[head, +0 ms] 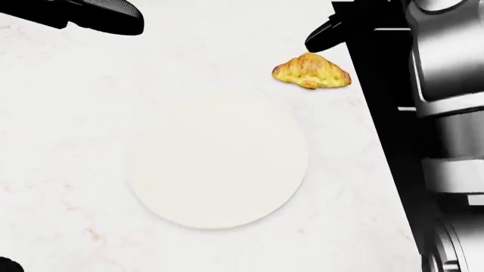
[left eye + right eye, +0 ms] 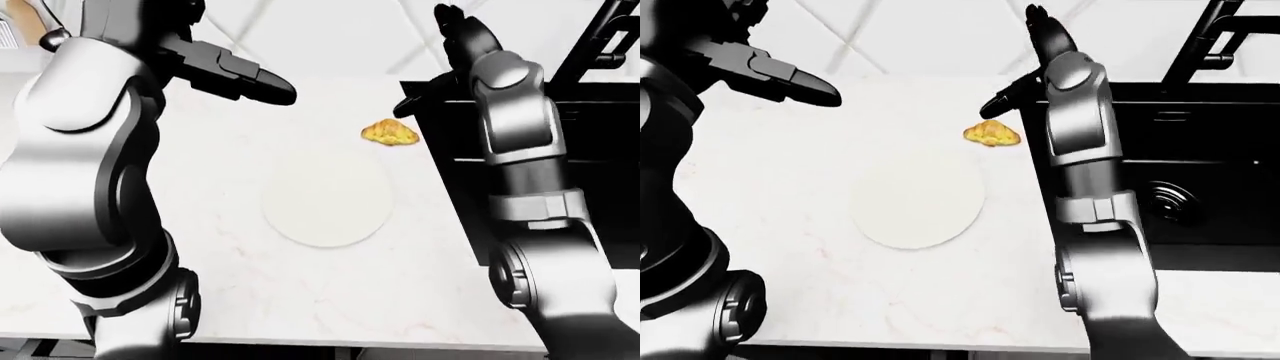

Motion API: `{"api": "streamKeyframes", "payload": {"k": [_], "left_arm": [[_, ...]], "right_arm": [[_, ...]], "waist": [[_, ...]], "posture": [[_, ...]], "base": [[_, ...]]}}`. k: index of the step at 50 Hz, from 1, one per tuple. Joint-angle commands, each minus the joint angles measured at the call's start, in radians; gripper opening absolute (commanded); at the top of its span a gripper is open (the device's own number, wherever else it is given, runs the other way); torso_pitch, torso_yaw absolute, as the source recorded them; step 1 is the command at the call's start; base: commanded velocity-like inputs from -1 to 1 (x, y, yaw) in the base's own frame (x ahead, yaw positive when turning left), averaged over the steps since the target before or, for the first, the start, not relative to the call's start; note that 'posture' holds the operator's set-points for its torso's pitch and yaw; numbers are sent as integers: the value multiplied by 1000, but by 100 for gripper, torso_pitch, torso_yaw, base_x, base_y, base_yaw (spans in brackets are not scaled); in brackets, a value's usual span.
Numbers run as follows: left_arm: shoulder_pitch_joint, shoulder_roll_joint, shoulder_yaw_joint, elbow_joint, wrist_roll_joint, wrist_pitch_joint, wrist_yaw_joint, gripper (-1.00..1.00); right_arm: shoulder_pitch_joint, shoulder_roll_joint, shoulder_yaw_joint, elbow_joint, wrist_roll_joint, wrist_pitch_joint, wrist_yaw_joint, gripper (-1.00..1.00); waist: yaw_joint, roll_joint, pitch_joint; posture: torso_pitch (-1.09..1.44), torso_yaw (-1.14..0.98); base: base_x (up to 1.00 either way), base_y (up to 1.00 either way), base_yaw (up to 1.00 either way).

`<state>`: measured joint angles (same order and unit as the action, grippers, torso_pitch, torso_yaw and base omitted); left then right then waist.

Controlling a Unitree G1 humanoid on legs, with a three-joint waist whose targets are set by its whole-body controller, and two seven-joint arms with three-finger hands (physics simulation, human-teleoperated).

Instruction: Place the pastries on the plates.

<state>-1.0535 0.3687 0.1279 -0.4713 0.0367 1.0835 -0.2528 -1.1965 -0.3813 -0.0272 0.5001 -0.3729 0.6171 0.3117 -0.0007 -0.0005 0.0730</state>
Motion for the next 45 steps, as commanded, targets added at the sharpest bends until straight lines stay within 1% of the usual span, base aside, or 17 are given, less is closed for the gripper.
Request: {"api": "streamKeyframes", "payload": {"k": [1,3,8,9,12,15,20,23,30,38,43,45], "left_arm": [[-35,16,18,-13,4,-25,2,100],[-34,19,18,-11,3,-28,1,100],[-43,17,12,-6,2,-27,2,100],[-46,16,7,-5,3,-25,2,100],[-53,15,4,-10,6,-18,-2,100],[-51,18,3,10,11,-35,-9,100],[-99,26,-5,80,25,-57,-22,100],[-112,26,-7,82,32,-51,-30,100],[-100,31,3,76,40,-56,-50,100],[-106,34,4,62,42,-42,-60,100],[-108,44,11,57,42,-36,-68,100],[-113,47,12,60,41,-36,-70,100]], "right_arm": [[-58,-4,-17,30,-71,-147,-36,100],[-75,9,-27,101,-99,-210,-74,100],[-103,31,-31,247,-140,-325,-137,100],[-104,39,-23,292,-151,-359,-158,100],[-121,65,-20,387,-160,-424,-209,100],[-130,79,-18,447,-166,-465,-234,100],[-144,89,-15,522,-175,-501,-270,100],[-157,94,-12,573,-184,-520,-298,100],[-147,110,5,652,-221,-562,-353,100],[-144,112,4,693,-247,-580,-395,99],[-123,110,7,703,-264,-589,-411,83],[-120,108,6,704,-268,-587,-414,81]], "waist": [[-1,0,-36],[-2,3,-36],[-2,5,-39],[-2,5,-39],[-4,5,-42],[-4,4,-43],[-1,3,-46],[0,2,-46],[-1,2,-45],[1,0,-45],[2,0,-44],[2,-1,-44]], "posture": [[0,0],[0,0],[0,0],[0,0],[0,0],[0,0],[0,0],[0,0],[0,0],[0,0],[0,0],[0,0]], "base": [[0,0,0],[0,0,0],[0,0,0],[0,0,0],[0,0,0],[0,0,0],[0,0,0],[0,0,0],[0,0,0],[0,0,0],[0,0,0],[0,0,0]]}}
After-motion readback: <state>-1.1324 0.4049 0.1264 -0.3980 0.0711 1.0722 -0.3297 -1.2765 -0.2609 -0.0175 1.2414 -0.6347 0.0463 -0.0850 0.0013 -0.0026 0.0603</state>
